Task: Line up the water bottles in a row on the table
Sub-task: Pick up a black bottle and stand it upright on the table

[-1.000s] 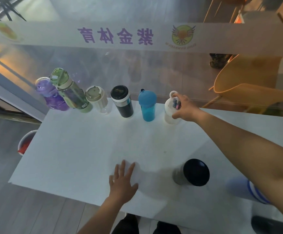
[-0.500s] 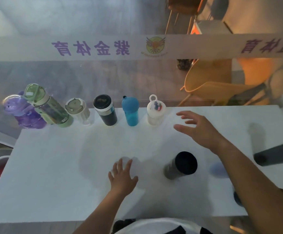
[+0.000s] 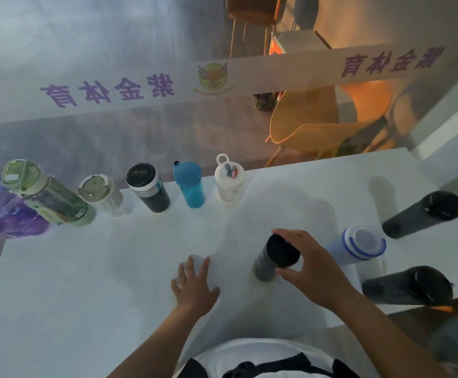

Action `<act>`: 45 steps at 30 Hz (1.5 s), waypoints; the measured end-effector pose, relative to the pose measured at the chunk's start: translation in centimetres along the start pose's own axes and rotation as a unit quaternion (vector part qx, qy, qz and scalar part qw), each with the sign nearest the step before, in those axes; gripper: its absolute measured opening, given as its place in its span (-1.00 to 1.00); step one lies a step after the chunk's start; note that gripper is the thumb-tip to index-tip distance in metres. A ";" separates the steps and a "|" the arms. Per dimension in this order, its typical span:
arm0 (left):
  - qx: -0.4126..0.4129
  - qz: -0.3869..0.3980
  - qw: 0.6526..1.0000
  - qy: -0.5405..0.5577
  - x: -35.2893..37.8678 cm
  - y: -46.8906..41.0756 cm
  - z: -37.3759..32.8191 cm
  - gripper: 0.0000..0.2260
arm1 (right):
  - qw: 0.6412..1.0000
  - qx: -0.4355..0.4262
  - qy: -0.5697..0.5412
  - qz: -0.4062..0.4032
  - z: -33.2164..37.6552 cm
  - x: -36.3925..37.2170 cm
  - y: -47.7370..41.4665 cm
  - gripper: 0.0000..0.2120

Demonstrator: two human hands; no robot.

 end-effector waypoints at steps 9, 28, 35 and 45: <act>0.014 0.016 1.000 0.007 -0.1 -0.1 0.8 -0.29 | 0.993 0.053 -0.066 -0.085 1.0 -4.7 -7.6 -0.39; 0.017 0.043 0.999 -0.007 -0.4 0.4 2.4 -0.30 | 0.995 0.035 0.008 -0.098 0.0 -5.9 -22.5 -0.46; 0.016 0.044 0.999 -0.012 -0.6 0.6 2.5 -0.30 | 0.995 0.033 0.021 -0.087 -0.3 -5.7 -22.5 -0.45; 0.019 0.028 0.999 0.018 -2.2 0.7 0.9 -0.38 | 0.993 0.092 -0.007 -0.078 0.8 -7.3 -19.5 -0.25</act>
Point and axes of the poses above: each hand's wrist, its own y-axis away from the middle knuckle, its own x-axis out of the palm, z = x × y, the point moved 2 cm from there along -y, towards the middle knuckle, and after that the axes turned 3 degrees about x, right-handed, at the moved point
